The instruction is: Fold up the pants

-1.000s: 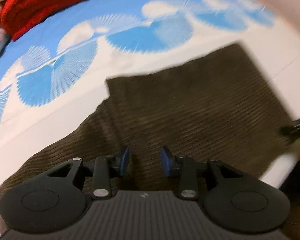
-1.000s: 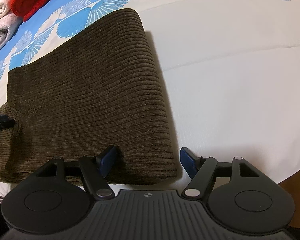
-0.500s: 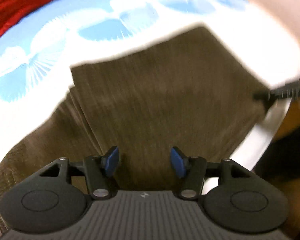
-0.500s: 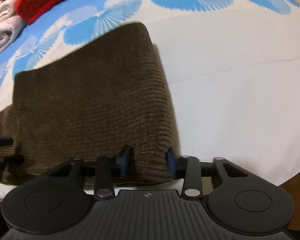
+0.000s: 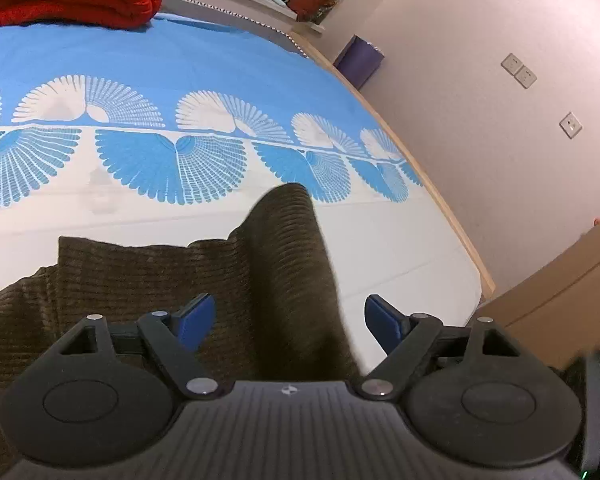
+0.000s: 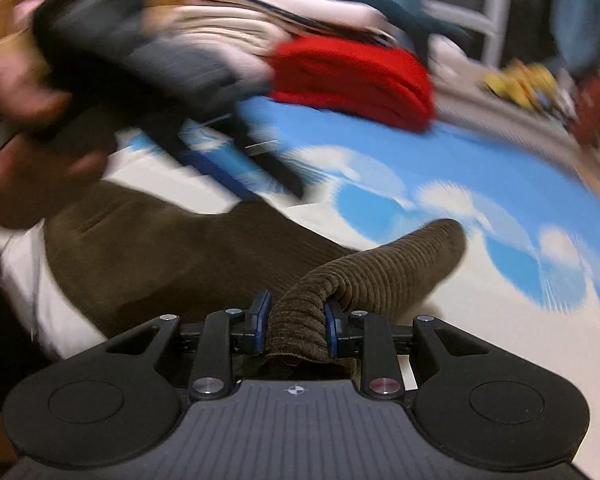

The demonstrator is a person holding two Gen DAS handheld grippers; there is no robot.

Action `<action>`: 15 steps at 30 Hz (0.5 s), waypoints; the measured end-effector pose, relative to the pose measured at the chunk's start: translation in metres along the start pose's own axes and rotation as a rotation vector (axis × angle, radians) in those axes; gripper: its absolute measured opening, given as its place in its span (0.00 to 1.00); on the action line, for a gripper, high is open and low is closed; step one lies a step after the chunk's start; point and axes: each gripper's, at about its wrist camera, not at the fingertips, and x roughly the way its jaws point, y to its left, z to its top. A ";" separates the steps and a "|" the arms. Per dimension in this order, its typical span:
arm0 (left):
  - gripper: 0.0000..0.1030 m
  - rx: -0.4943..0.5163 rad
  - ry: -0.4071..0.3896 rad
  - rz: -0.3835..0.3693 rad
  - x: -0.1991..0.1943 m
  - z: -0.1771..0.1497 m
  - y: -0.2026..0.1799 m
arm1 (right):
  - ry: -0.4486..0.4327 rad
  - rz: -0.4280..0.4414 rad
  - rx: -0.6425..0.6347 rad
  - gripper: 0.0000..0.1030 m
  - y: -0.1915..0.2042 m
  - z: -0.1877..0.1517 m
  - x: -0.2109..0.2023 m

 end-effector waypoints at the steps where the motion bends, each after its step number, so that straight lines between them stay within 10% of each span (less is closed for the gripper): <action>1: 0.84 -0.002 0.005 -0.003 0.004 0.004 -0.002 | -0.008 0.007 -0.040 0.27 0.008 0.000 0.001; 15: 0.83 0.077 0.139 0.148 0.067 0.001 -0.006 | -0.013 0.074 -0.180 0.27 0.040 0.008 0.012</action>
